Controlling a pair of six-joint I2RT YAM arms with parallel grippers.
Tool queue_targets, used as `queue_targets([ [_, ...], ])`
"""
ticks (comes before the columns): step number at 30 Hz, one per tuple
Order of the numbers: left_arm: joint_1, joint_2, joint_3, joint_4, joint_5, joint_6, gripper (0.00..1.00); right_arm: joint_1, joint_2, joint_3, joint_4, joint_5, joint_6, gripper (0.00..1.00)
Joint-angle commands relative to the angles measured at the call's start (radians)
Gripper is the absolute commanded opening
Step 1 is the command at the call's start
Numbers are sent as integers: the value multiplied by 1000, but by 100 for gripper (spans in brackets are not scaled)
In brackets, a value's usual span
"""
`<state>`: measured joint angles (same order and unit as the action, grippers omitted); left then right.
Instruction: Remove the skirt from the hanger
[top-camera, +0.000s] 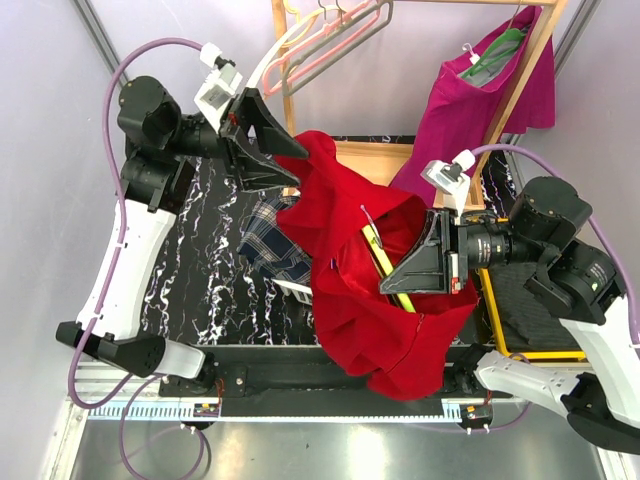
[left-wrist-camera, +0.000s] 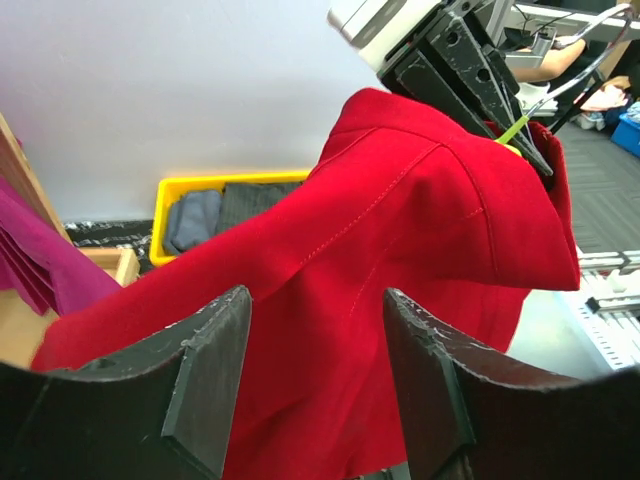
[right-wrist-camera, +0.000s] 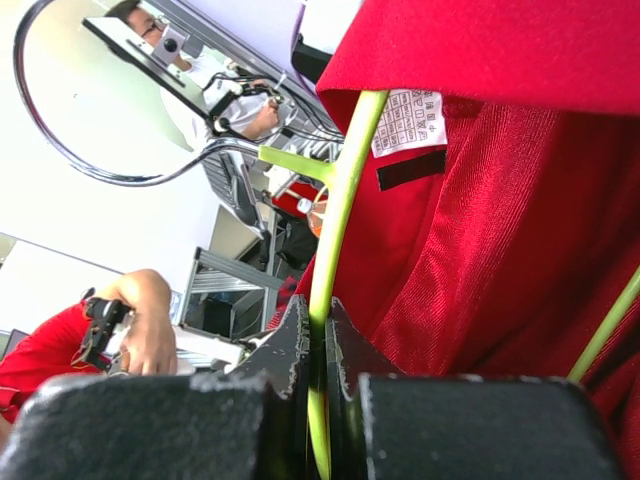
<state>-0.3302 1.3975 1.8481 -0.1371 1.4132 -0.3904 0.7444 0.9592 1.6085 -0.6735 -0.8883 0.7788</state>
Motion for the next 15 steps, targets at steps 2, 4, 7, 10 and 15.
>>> queue_targets([
  [2, 10, 4, 31, 176, 18, -48, 60, 6, -8, 64, 172, -54, 31, 0],
  [4, 19, 9, 52, 145, -34, 13, 60, 4, -8, 65, 170, -57, 36, 0],
  [7, 48, 35, 138, 143, -75, 44, 62, 7, -17, 48, 172, -55, 42, 0],
  [10, 59, 63, 174, 140, -69, 60, 64, 6, -13, 45, 172, -55, 43, 0],
  [15, 65, 43, 91, 82, -125, 148, 69, 6, -11, 51, 178, -60, 36, 0],
])
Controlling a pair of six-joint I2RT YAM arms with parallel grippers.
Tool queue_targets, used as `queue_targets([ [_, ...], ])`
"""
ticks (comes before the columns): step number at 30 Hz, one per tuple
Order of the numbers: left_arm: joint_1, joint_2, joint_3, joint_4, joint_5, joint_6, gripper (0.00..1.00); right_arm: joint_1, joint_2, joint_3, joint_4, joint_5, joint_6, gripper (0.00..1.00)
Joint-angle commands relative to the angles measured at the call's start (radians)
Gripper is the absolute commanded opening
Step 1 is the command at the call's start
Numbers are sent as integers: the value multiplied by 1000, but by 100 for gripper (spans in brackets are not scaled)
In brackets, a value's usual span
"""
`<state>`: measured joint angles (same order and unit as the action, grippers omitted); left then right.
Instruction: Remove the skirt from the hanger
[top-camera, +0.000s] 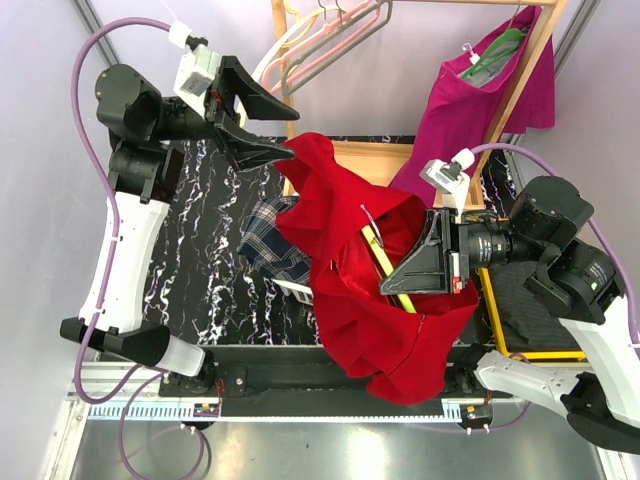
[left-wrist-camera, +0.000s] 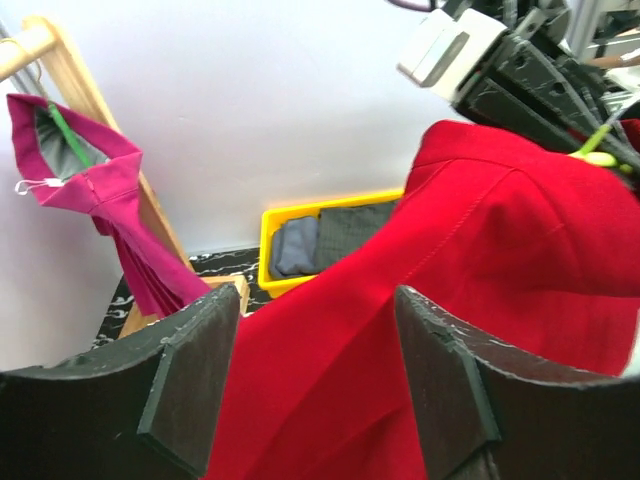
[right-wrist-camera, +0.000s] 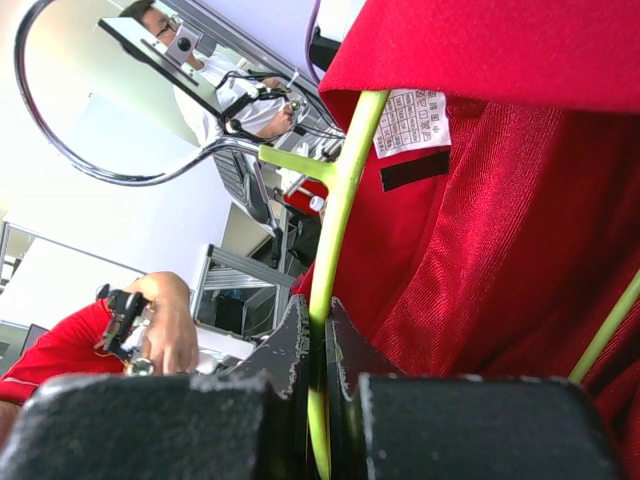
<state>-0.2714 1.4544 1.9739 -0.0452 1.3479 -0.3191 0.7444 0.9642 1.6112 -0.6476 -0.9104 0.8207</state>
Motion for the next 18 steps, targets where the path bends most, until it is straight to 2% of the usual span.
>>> queue_targets([
  [1, 6, -12, -49, -10, -53, 75, 70, 6, -16, 47, 152, -38, -8, 0],
  [6, -3, -22, -194, -25, -49, 98, 71, 4, -4, 69, 154, -44, -20, 0],
  [9, -6, -22, -211, -41, -52, 117, 70, 6, 1, 84, 154, -41, -28, 0],
  [12, -9, -3, -190, -45, -50, 115, 63, 6, 4, 88, 154, -39, -35, 0],
  [13, -11, 7, -181, -50, -50, 117, 58, 6, 5, 93, 152, -39, -38, 0],
  [16, -11, 29, -144, -59, -58, 121, 25, 4, 5, 89, 152, -35, -46, 0],
  [17, -11, 37, -106, -61, -49, 120, 7, 6, 1, 84, 154, -27, -48, 0],
  [18, -11, 44, -81, -61, -43, 103, 0, 6, -4, 67, 152, -25, -48, 0],
])
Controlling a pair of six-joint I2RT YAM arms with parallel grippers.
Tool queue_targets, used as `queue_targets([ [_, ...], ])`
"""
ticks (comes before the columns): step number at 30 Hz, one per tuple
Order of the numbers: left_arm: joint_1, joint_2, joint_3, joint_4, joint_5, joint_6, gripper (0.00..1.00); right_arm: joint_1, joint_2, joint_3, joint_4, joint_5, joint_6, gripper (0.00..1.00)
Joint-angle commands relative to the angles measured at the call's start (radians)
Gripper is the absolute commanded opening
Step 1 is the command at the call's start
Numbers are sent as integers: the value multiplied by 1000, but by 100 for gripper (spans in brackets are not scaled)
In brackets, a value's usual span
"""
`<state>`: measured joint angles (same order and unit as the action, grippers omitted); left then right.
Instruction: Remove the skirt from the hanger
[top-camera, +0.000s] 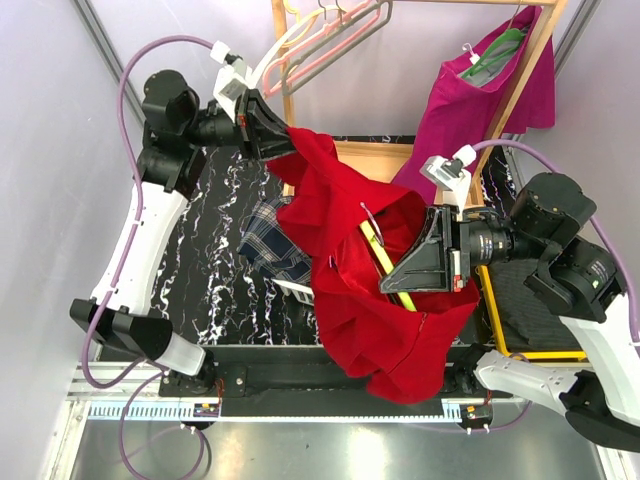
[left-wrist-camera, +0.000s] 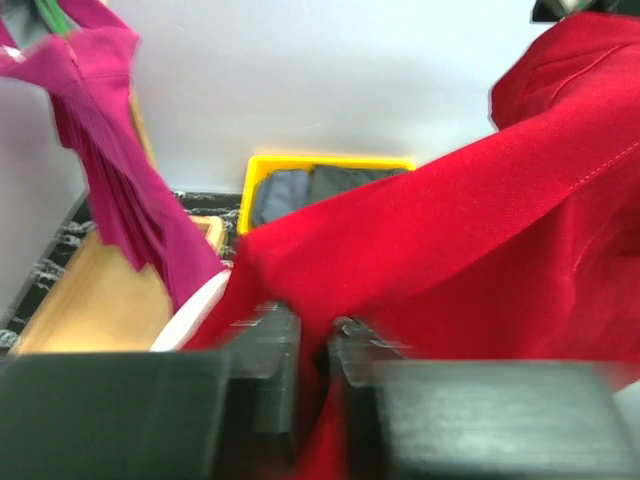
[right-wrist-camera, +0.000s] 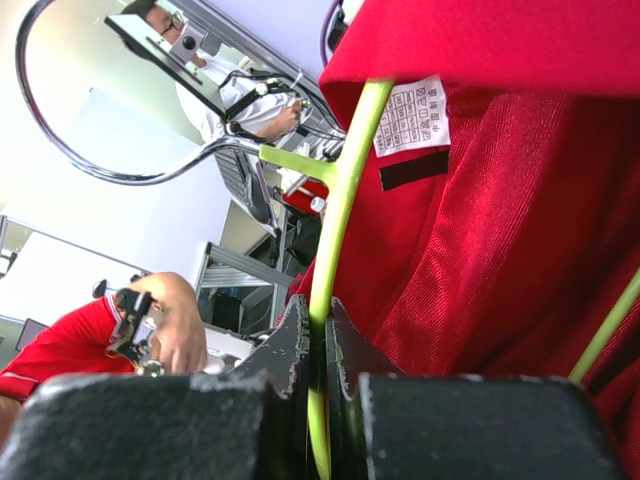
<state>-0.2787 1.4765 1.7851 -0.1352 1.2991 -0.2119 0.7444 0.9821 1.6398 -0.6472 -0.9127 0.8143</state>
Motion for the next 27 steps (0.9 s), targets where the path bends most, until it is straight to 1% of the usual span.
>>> queue_targets([
  [1, -4, 40, 132, 29, 9, -15, 0, 6, -28, 29, 152, -22, -43, 0],
  [4, 12, 70, 236, 32, -3, -27, 0, 6, -55, -18, 141, -11, -44, 0],
  [5, 24, 80, 303, 45, -24, -47, 0, 6, -72, -32, 129, -6, -47, 0],
  [6, 36, 109, 336, 69, -26, -82, 0, 6, -80, -59, 118, -3, -50, 0],
  [7, 73, 128, 370, 163, -27, -131, 0, 6, -89, -73, 107, 1, -53, 0],
  [8, 91, 148, 448, 190, -32, -208, 0, 6, -109, -84, 89, 11, -52, 0],
  [9, 107, 189, 497, 184, -37, -208, 0, 6, -120, -107, 80, 15, -47, 0],
  [11, 147, 221, 603, 151, -50, -207, 0, 6, -152, -126, 51, 32, -43, 0],
  [13, 176, 228, 616, 175, -63, -211, 0, 6, -169, -150, 29, 41, -38, 0],
  [17, 213, 209, 559, 230, -87, -242, 0, 6, -198, -166, 1, 47, -21, 0],
  [19, 228, 189, 527, 258, -90, -250, 0, 4, -200, -138, -28, 48, -27, 0],
  [21, 252, 164, 461, 285, -90, -280, 0, 6, -200, -88, -77, 54, -40, 0],
  [22, 263, 151, 435, 314, -87, -291, 0, 6, -198, -59, -107, 72, -75, 0],
  [23, 274, 136, 362, 327, -72, -316, 0, 6, -191, -25, -190, 86, -99, 0],
  [24, 282, 93, 311, 342, -57, -323, 0, 6, -183, 56, -233, 101, -124, 0],
  [25, 308, 64, 253, 385, -38, -323, 0, 4, -177, 99, -268, 133, -168, 0],
  [26, 318, 0, 132, 399, -25, -319, 0, 6, -169, 170, -301, 150, -182, 0],
  [27, 340, -31, 72, 414, -21, -313, 0, 6, -165, 202, -308, 164, -196, 0],
])
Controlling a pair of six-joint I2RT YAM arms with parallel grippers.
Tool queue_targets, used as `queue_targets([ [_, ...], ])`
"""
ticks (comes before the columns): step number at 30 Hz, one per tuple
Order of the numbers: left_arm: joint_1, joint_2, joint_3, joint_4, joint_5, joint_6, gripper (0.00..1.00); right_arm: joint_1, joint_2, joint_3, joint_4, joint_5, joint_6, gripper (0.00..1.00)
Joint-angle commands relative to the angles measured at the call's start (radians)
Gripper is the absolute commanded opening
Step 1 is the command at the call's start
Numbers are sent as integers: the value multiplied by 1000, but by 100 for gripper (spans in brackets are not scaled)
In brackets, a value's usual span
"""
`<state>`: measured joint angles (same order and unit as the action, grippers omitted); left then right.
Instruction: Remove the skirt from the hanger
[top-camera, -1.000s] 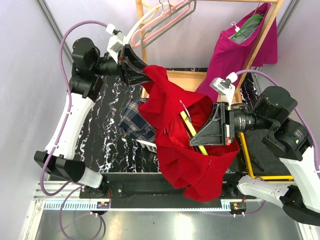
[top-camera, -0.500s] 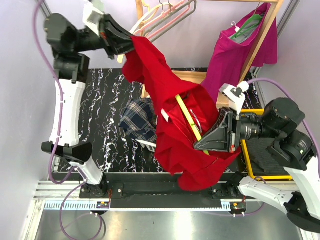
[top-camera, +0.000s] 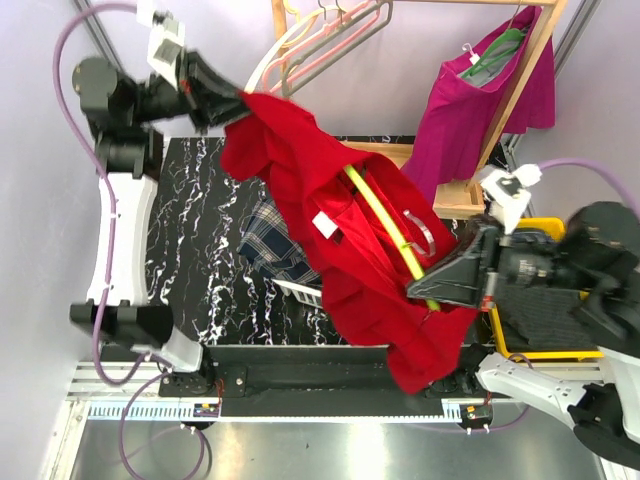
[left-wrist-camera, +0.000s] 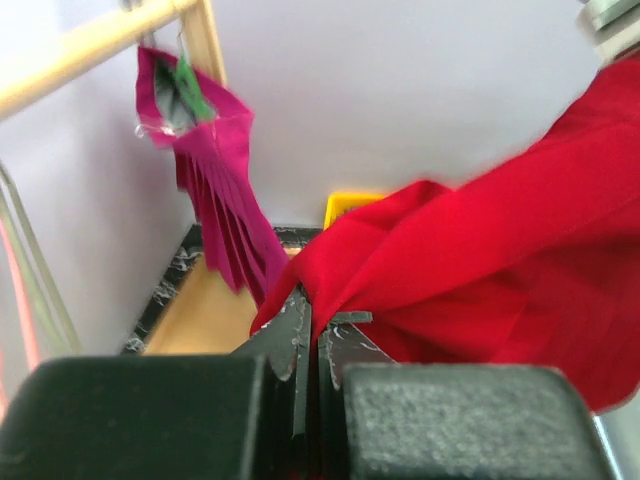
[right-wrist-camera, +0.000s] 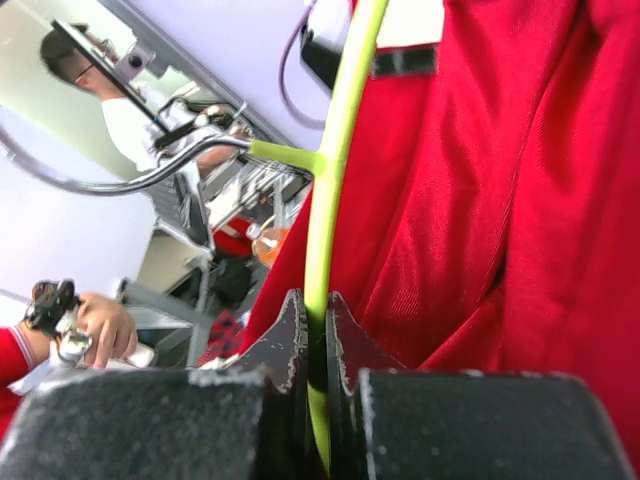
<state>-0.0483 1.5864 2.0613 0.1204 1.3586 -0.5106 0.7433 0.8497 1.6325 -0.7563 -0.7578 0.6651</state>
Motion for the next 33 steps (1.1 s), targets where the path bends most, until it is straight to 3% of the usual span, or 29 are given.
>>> queue_targets([
  [1, 119, -172, -257, 159, -75, -3, 0, 7, -31, 240, -204, 32, -76, 0],
  [5, 145, -301, -493, 142, -21, 33, 0, 7, -5, 444, -201, 98, -151, 0],
  [8, 146, -432, -624, 23, -7, 125, 0, 7, 9, 550, -181, 139, -211, 0],
  [14, 145, -568, -819, -79, 13, 219, 0, 8, 57, 615, -167, 150, -265, 0],
  [15, 145, -574, -816, -117, 14, 248, 10, 8, 63, 600, -160, 144, -260, 0],
  [16, 143, -577, -790, -117, 11, 259, 48, 8, 69, 577, -134, 121, -237, 0],
  [17, 143, -569, -768, -117, 8, 262, 68, 8, 74, 516, -115, 111, -225, 0],
  [18, 143, -562, -738, -117, -1, 265, 80, 7, 69, 474, -89, 94, -190, 0],
  [19, 140, -556, -666, -117, -30, 268, 99, 8, 54, 427, -19, 86, -176, 0],
  [22, 120, -513, -515, -56, -99, 192, 99, 7, 11, 239, 118, 98, -113, 0],
  [26, 24, -487, -448, 286, -154, -115, 99, 7, 11, 121, 186, 173, -111, 0],
  [28, -68, -488, -367, 158, -197, -13, 99, 7, 28, 98, 196, 247, -154, 0],
  [29, -164, -491, -353, 72, -203, 19, 99, 7, 34, 86, 205, 273, -176, 0],
  [33, -332, -526, -365, -85, -282, 168, 99, 7, 67, 38, 285, 327, -249, 0],
])
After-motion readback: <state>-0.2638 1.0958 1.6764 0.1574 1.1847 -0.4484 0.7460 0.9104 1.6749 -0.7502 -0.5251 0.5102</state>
